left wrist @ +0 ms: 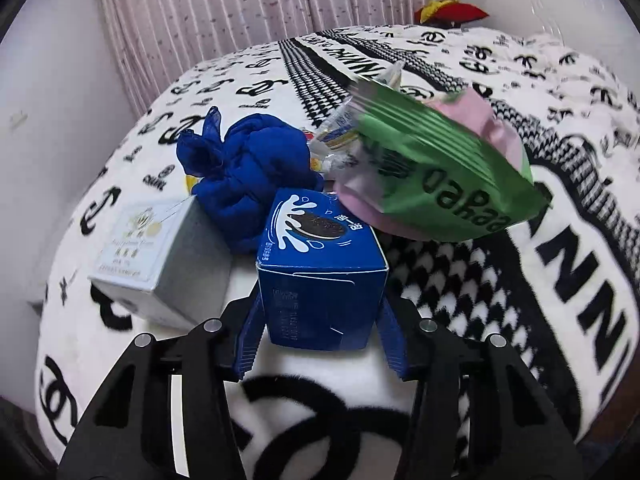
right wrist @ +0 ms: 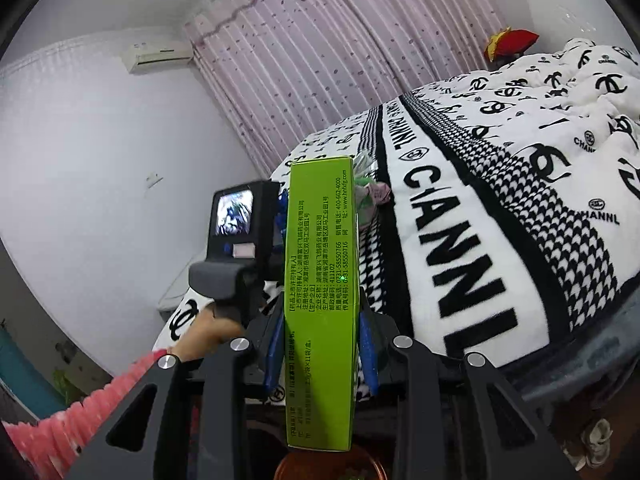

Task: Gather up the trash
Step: 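Grasp the blue cookie carton with the left tool while the right tool grasps the green box, then drop the cookie carton into the bucket with the left tool while the right tool drops the green box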

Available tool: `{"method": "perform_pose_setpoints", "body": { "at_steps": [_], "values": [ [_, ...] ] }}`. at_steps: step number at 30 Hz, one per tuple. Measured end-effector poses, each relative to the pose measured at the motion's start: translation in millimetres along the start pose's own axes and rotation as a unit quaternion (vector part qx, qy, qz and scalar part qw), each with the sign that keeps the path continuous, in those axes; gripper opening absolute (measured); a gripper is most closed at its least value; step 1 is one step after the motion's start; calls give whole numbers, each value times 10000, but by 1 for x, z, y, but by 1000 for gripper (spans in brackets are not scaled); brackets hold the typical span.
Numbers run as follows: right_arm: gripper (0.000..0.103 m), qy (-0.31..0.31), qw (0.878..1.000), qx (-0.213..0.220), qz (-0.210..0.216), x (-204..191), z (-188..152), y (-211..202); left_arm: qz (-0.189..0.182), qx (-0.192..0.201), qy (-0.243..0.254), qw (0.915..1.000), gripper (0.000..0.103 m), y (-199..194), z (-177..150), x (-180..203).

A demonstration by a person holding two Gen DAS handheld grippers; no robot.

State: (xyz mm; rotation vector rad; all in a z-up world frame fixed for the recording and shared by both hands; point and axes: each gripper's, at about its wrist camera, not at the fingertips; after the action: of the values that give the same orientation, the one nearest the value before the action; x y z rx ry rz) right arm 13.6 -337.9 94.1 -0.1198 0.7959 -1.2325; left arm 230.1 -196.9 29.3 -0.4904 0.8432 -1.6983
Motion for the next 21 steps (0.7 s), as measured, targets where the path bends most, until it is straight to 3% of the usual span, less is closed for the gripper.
{"method": "perform_pose_setpoints", "body": {
  "at_steps": [6, 12, 17, 21],
  "values": [
    [31, -219, 9995, -190, -157, -14, -6, 13, -118, 126, 74, 9998, 47, -31, -13, -12],
    [31, -474, 9974, -425, -349, -31, -14, 20, -343, 577, 236, 9975, 47, -98, -43, -27],
    [31, -744, 9943, -550, -521, -51, -27, 21, -437, 898, 255, 9947, 47, -148, -74, -45],
    [31, -950, 9918, -672, -524, -66, -43, 19, -615, 932, 265, 9934, 47, -176, -109, -58]
  ]
}}
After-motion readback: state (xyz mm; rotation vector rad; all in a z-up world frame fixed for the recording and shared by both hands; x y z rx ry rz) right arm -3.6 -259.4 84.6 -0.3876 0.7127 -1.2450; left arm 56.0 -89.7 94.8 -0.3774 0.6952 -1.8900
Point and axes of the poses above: each gripper's, at about its wrist camera, not at the fingertips, and y roughly the way its jaws point, x to its right, z to its top, and after that the axes turned 2 degrees about -z, right-handed
